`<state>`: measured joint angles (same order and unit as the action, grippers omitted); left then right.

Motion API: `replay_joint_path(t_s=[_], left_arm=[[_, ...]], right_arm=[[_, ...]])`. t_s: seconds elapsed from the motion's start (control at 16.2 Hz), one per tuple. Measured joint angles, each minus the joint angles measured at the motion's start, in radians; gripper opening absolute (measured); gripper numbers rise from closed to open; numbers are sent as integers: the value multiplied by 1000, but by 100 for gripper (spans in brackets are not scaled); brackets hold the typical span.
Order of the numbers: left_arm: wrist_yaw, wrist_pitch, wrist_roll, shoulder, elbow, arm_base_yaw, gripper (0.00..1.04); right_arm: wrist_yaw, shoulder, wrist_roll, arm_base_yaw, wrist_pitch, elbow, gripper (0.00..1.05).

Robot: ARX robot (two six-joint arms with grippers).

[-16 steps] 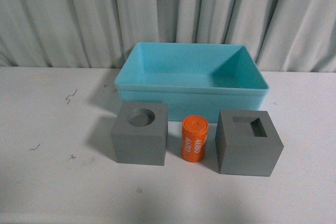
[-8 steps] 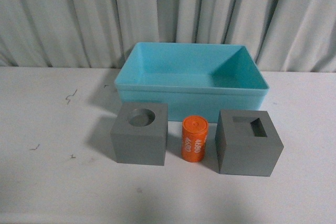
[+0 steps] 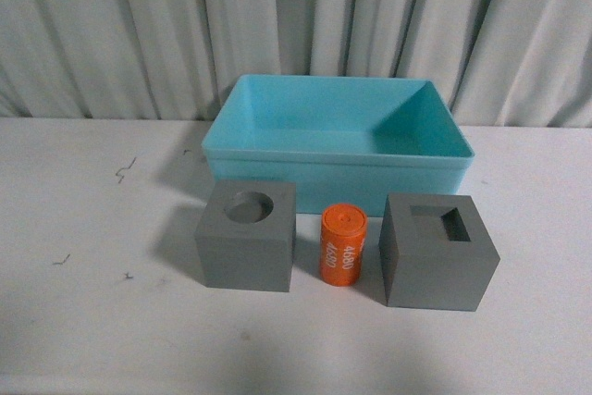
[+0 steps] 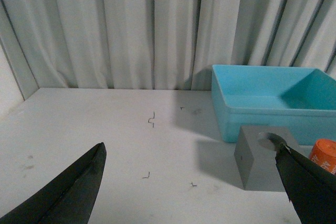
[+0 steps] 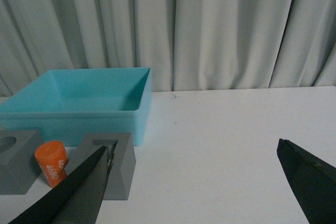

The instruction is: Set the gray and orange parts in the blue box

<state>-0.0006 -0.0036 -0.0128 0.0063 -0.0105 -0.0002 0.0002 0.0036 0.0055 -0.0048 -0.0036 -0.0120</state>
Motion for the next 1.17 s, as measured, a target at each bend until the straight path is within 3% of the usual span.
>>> replay_joint_path(t_s=[1.17], left_arm=[[0,0,0,0,0,0,98]], right_arm=[[0,0,0,0,0,0,98]])
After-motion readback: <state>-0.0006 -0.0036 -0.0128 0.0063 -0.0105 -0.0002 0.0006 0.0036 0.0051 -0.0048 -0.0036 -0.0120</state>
